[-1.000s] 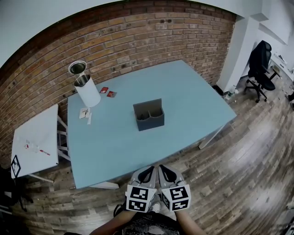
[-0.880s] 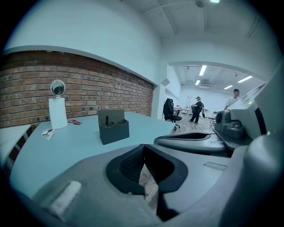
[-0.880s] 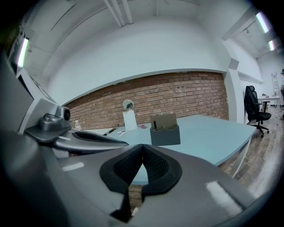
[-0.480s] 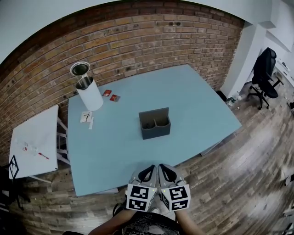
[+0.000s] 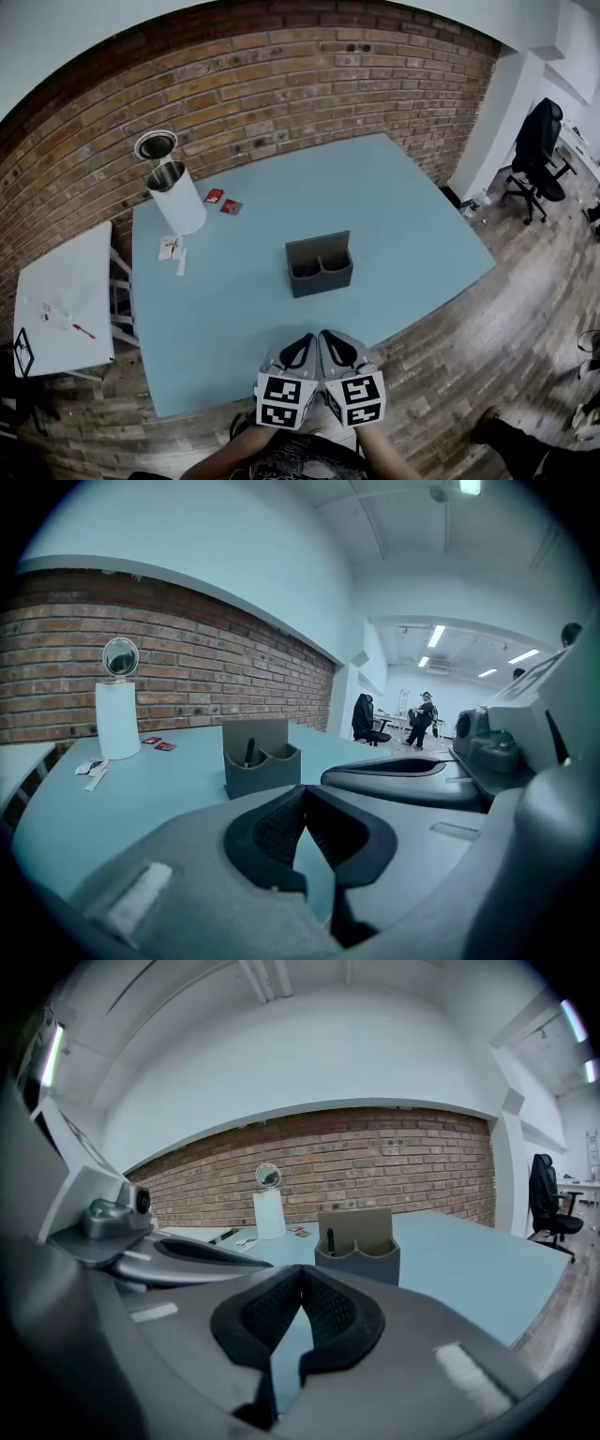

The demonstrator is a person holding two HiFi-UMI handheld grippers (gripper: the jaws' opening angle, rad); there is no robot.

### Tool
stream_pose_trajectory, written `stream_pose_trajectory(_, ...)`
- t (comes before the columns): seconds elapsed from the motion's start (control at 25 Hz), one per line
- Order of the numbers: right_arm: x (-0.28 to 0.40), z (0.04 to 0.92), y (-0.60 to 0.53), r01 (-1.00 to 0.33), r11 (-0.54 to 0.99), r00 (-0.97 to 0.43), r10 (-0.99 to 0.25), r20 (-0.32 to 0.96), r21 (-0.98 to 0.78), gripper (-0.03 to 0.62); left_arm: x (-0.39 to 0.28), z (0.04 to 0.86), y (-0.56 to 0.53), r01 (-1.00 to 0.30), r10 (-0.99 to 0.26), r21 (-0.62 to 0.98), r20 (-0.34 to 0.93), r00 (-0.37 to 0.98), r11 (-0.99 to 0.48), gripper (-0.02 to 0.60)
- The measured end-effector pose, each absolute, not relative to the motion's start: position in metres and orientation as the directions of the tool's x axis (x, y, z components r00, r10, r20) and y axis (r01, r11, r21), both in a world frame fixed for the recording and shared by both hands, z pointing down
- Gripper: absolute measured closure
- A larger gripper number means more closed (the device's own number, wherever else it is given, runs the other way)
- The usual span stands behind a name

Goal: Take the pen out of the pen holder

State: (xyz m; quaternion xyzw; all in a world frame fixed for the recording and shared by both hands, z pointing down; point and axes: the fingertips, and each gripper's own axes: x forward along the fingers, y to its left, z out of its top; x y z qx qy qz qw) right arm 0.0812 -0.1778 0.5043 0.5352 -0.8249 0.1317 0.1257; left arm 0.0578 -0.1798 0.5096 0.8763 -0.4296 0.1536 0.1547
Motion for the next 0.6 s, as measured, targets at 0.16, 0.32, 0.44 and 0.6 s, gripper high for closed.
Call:
stream_pose_trajectory(0.16,0.079,0.506,-0.195,-0.918,0.391,-0.39,-0.853,0.347,-0.069,0.591,0.052,0.509,-0.193,-0.809,-0.715,0.148,0.397,0.576,-0.569,0.577)
stream_pose_trajectory(0.32,0.074,0.505,-0.213,-0.917,0.397,-0.389,-0.854,0.345,-0.051,0.589,0.042,0.511,-0.206,-0.82,-0.723,0.156,0.401,0.562,-0.551,0.577)
stream_pose_trajectory(0.44,0.069,0.504,-0.229,-0.913,0.406,-0.394,-0.853,0.343,-0.04,0.564,0.036,0.511,-0.216,-0.826,-0.729,0.157,0.402,0.555,-0.542,0.577)
stream_pose_trajectory(0.6,0.068,0.505,-0.248,-0.916,0.4,-0.386,-0.858,0.339,-0.031,0.556,0.031,0.511,-0.229,-0.83,-0.734,0.157,0.399,0.549,-0.535,0.577)
